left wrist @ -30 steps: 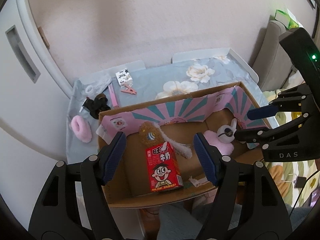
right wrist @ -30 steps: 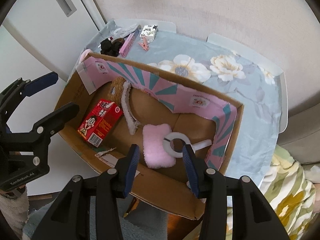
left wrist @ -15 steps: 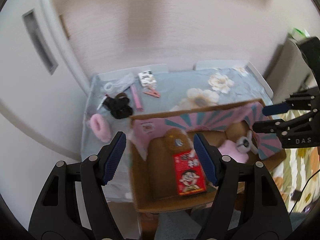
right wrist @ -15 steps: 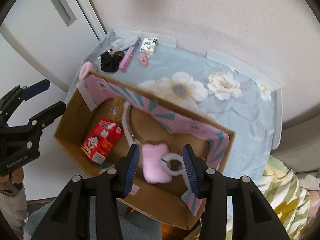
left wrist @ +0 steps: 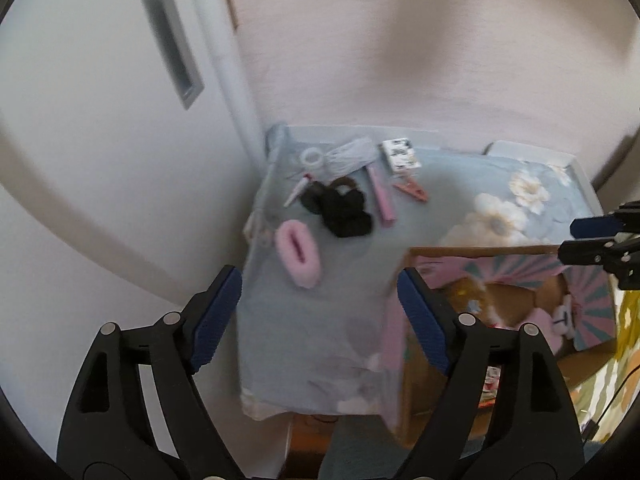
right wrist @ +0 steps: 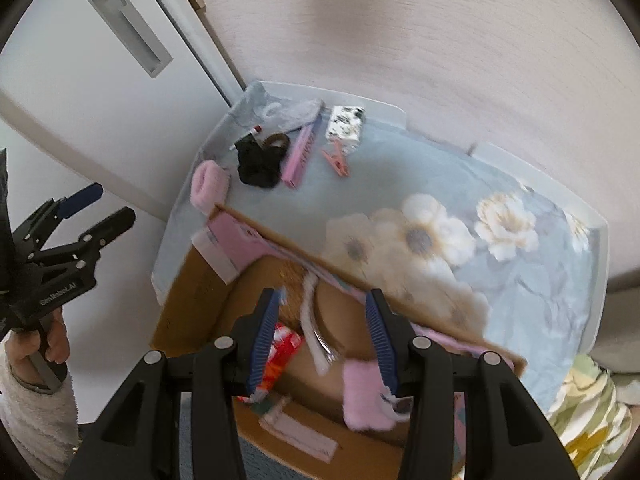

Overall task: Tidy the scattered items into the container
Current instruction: 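Move both tools back over the remaining items on the tray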

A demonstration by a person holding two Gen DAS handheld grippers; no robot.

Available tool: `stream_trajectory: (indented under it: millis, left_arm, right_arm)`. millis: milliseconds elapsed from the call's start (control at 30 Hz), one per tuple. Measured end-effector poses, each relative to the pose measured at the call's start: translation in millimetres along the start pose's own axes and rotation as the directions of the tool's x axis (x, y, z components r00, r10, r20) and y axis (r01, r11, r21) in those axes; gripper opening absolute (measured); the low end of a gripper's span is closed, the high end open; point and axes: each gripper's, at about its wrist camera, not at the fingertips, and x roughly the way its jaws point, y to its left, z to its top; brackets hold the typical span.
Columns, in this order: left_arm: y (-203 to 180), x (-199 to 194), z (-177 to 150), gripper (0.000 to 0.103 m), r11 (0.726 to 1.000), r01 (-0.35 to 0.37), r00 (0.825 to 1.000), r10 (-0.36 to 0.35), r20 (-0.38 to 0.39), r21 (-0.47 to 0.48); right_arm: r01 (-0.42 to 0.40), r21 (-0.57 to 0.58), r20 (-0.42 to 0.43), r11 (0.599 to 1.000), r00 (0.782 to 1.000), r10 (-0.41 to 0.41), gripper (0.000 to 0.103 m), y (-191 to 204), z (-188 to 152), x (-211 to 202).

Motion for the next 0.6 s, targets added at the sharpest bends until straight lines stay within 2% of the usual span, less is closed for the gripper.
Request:
stream_trajectory:
  millis: [267, 600]
  left_arm:
    - [15, 50, 4, 0.080, 1.000, 0.003, 0.996, -0.003, -0.089, 0.002]
    - [22, 106, 11, 0.080, 0.999, 0.035, 0.984, -0.035, -0.173, -0.008]
  right_arm:
    - [-0.040, -0.019, -0.040, 0.999, 0.998, 0.039, 0.042, 26, 47, 29]
    - [-0.096, 0.109, -0.123, 0.989, 0.986, 0.109, 0.042, 36, 99, 86]
